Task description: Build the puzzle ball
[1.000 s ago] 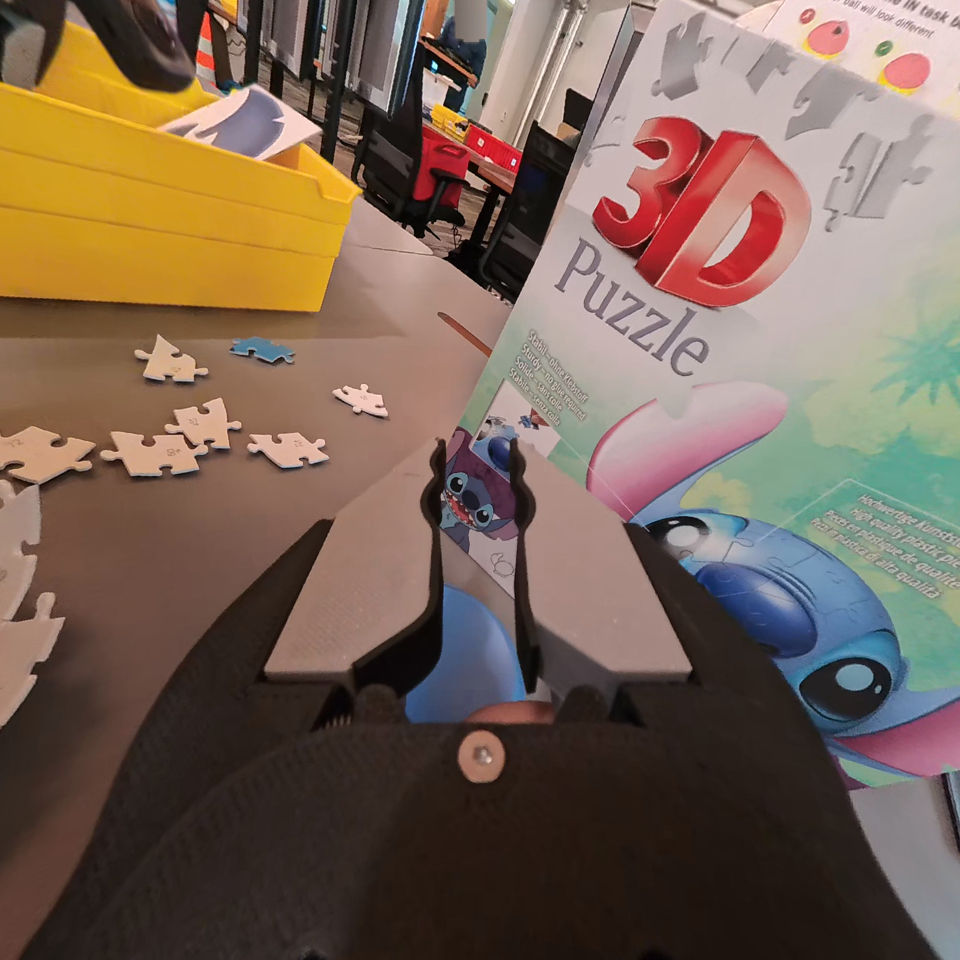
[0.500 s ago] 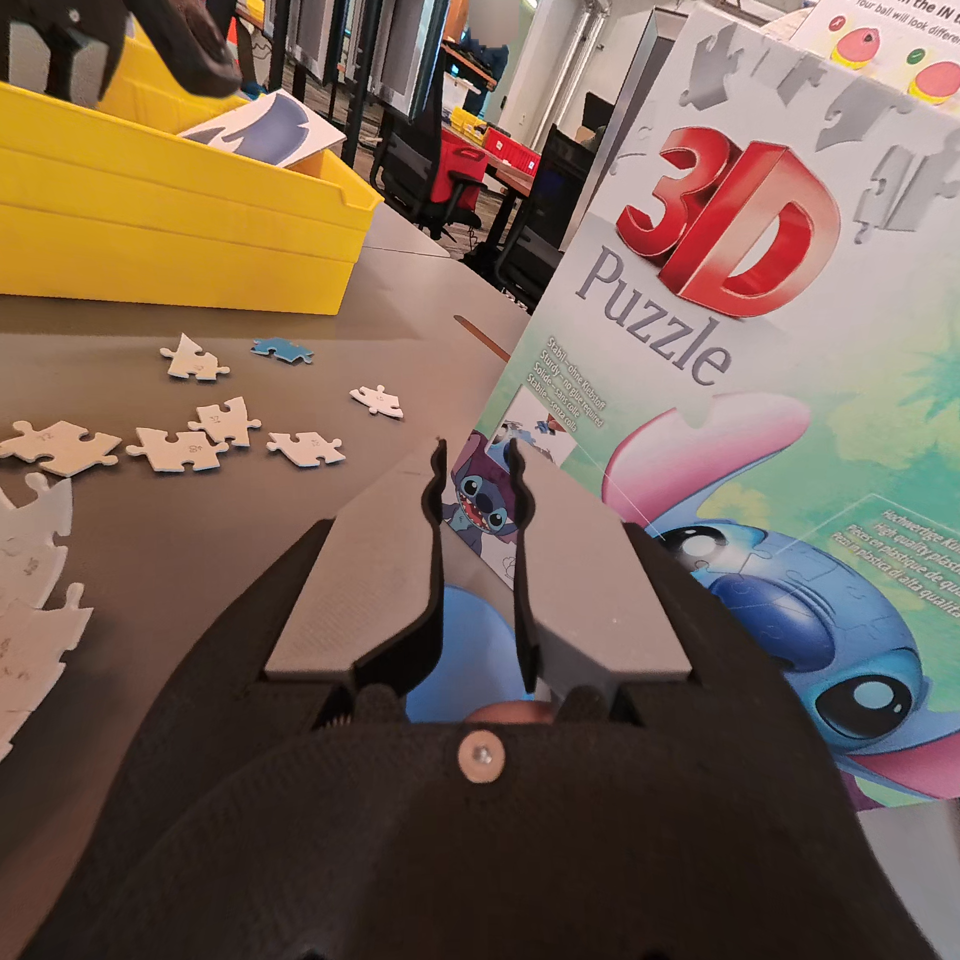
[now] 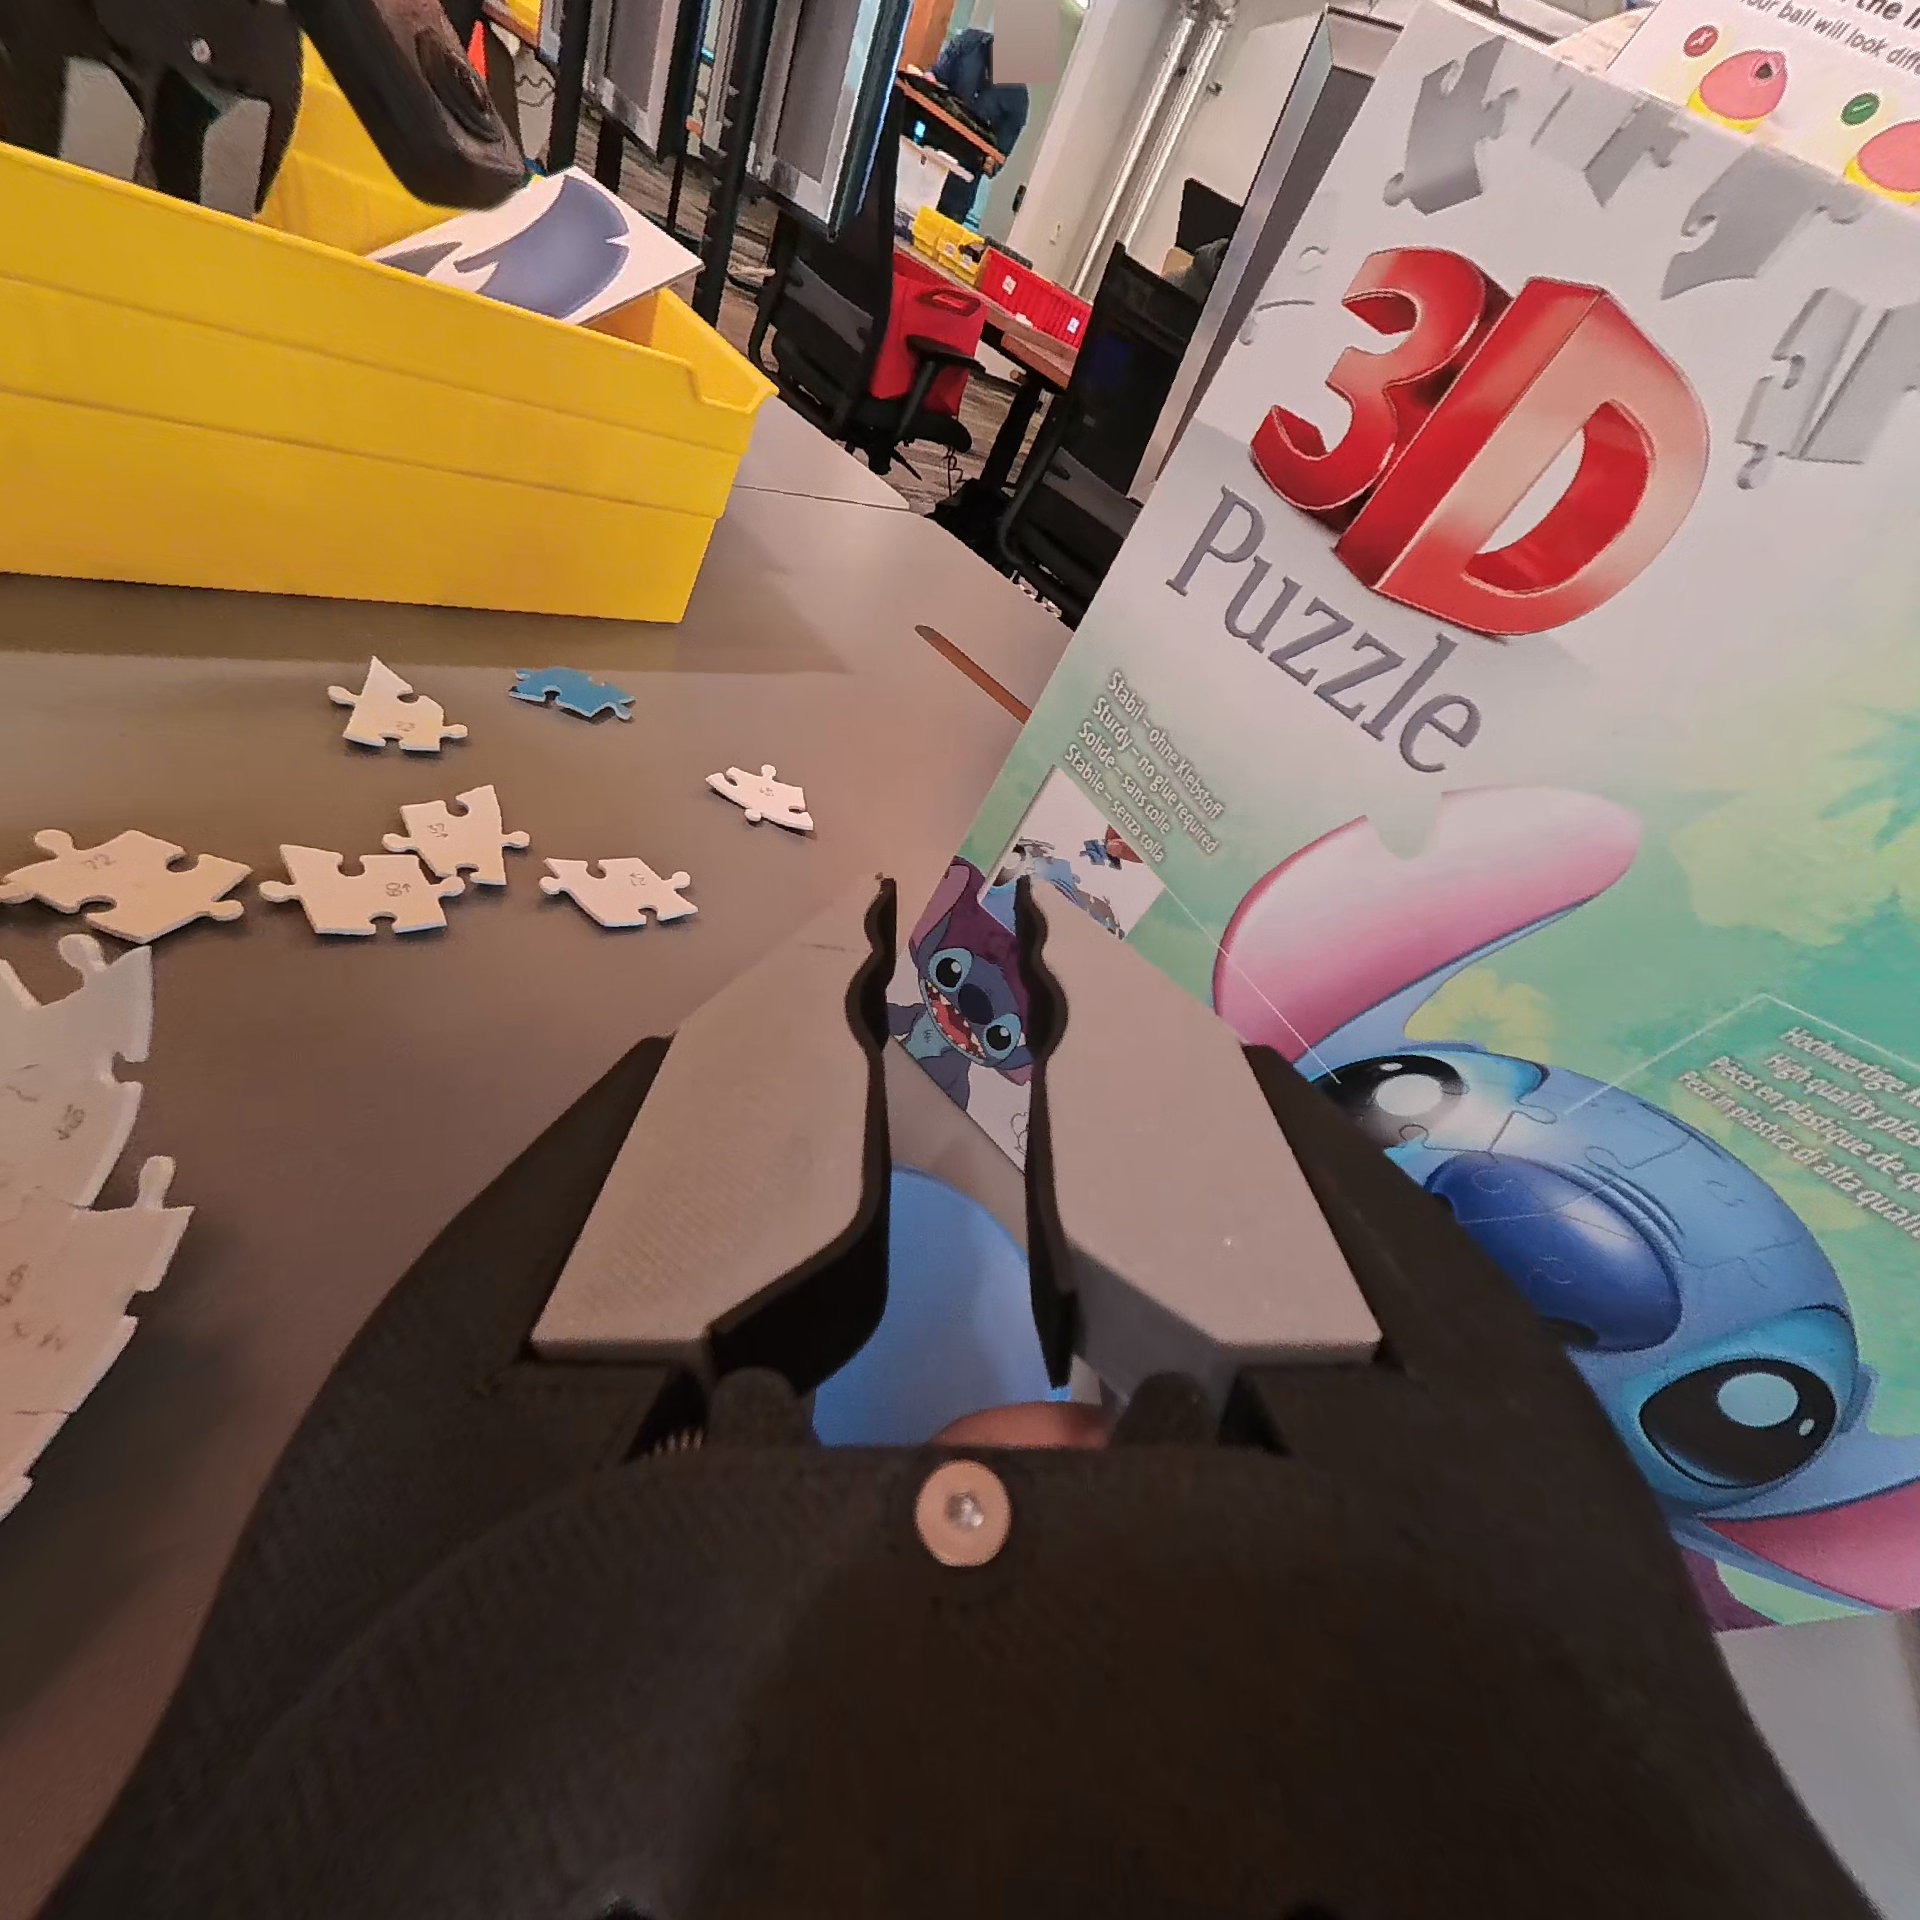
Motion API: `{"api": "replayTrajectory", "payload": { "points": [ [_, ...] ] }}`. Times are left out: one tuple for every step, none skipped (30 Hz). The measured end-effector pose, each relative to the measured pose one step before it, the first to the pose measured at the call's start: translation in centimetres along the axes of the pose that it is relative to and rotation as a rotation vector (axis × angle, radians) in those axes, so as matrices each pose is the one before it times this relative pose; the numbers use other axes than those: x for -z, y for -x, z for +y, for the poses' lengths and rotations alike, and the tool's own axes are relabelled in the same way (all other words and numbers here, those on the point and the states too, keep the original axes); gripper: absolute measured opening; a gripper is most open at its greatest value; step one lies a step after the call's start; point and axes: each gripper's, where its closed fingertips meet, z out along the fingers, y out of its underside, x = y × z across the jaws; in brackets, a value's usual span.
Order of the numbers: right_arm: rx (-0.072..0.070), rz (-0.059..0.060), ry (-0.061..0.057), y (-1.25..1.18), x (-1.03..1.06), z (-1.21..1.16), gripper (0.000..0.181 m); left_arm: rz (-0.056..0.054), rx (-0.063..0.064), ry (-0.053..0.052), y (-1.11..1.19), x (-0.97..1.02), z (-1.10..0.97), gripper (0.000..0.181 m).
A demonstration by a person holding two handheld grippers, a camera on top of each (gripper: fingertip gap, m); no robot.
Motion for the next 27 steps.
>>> {"api": "replayTrajectory", "payload": {
  "points": [
    [0.0001, 0.0000, 0.0002, 0.000, -0.007, 0.023, 0.019, 0.0089, 0.0013, -0.0026, -0.105, 0.105, 0.037, 0.036],
    [-0.0008, -0.0004, 0.0004, -0.008, -0.015, 0.023, 0.019, 0.0055, 0.0022, -0.0036, -0.057, 0.145, 0.044, 0.036],
    [-0.0016, -0.0004, 0.0009, -0.011, -0.017, 0.033, 0.019, -0.0002, 0.0011, -0.0056, 0.074, 0.162, -0.019, 0.036],
    [-0.0012, 0.0003, 0.0007, -0.027, -0.010, 0.034, 0.019, -0.0052, 0.0021, -0.0095, 0.149, 0.198, -0.072, 0.035],
    [-0.0007, 0.0005, 0.0010, -0.017, -0.013, 0.039, 0.019, -0.0065, 0.0036, -0.0095, 0.141, 0.186, -0.107, 0.035],
    [-0.0005, 0.0000, 0.0015, -0.012, -0.009, 0.048, 0.019, -0.0092, 0.0045, -0.0094, 0.282, 0.197, -0.149, 0.035],
    [-0.0001, 0.0002, 0.0015, -0.017, -0.015, 0.035, 0.019, -0.0076, 0.0036, -0.0075, 0.255, 0.146, -0.127, 0.035],
    [0.0005, 0.0008, 0.0008, -0.002, -0.006, 0.026, 0.019, -0.0049, 0.0033, -0.0047, 0.185, 0.052, -0.093, 0.034],
    [0.0007, 0.0008, 0.0003, -0.007, -0.008, 0.009, 0.018, -0.0023, 0.0021, -0.0027, 0.058, -0.078, -0.097, 0.032],
    [0.0005, 0.0006, 0.0002, -0.004, 0.007, 0.000, 0.018, 0.0012, -0.0009, 0.0000, -0.016, -0.083, -0.036, 0.031],
    [0.0004, 0.0008, 0.0003, -0.014, 0.002, 0.004, 0.018, 0.0043, -0.0034, 0.0019, -0.103, -0.127, 0.022, 0.030],
    [-0.0002, 0.0006, 0.0000, -0.019, 0.003, 0.007, 0.018, -0.0021, -0.0024, 0.0011, -0.075, -0.100, 0.012, 0.030],
    [-0.0010, -0.0003, 0.0008, -0.012, -0.011, 0.020, 0.018, -0.0071, -0.0016, -0.0016, -0.018, -0.039, 0.025, 0.030],
    [-0.0008, 0.0001, 0.0008, -0.012, 0.001, 0.029, 0.018, -0.0048, -0.0016, -0.0021, -0.059, 0.062, 0.100, 0.030],
    [-0.0001, 0.0004, -0.0002, -0.017, 0.008, 0.016, 0.018, -0.0069, 0.0013, -0.0069, -0.044, 0.165, 0.104, 0.031],
    [-0.0003, -0.0002, -0.0004, -0.011, 0.001, -0.009, 0.018, -0.0074, 0.0039, -0.0096, -0.022, 0.269, 0.114, 0.034],
    [-0.0010, -0.0011, -0.0004, 0.006, 0.002, -0.008, 0.018, 0.0075, 0.0036, -0.0076, -0.246, 0.228, 0.215, 0.034],
    [-0.0007, -0.0012, -0.0009, 0.013, -0.003, -0.031, 0.018, 0.0124, 0.0037, -0.0029, -0.406, 0.168, 0.358, 0.035],
    [0.0005, -0.0008, -0.0011, 0.024, 0.004, -0.020, 0.018, 0.0062, 0.0032, -0.0032, -0.314, 0.065, 0.286, 0.035],
    [0.0009, -0.0009, -0.0006, 0.031, -0.010, -0.021, 0.018, 0.0007, 0.0009, 0.0020, -0.240, -0.025, 0.333, 0.033],
    [0.0007, -0.0015, -0.0002, 0.041, -0.007, -0.015, 0.018, -0.0055, -0.0029, 0.0069, -0.168, -0.095, 0.325, 0.030],
    [0.0006, -0.0010, -0.0004, 0.035, -0.008, -0.017, 0.018, -0.0134, -0.0032, 0.0037, -0.116, -0.078, 0.215, 0.028],
    [0.0008, -0.0003, -0.0014, 0.022, 0.015, -0.048, 0.018, -0.0151, -0.0034, -0.0007, -0.067, -0.058, 0.079, 0.028],
    [0.0008, 0.0000, -0.0014, 0.014, 0.023, -0.045, 0.018, -0.0084, -0.0031, 0.0014, -0.104, -0.115, 0.103, 0.028],
    [0.0009, 0.0004, -0.0020, -0.006, 0.031, -0.067, 0.018, -0.0026, -0.0016, 0.0019, -0.158, -0.227, 0.067, 0.027],
    [0.0010, 0.0011, -0.0025, 0.000, 0.038, -0.080, 0.018, -0.0110, 0.0021, 0.0026, 0.041, -0.275, 0.048, 0.029],
    [0.0009, 0.0008, -0.0026, -0.013, 0.042, -0.084, 0.018, -0.0240, 0.0007, 0.0044, 0.307, -0.220, 0.013, 0.026]
  ]
}}
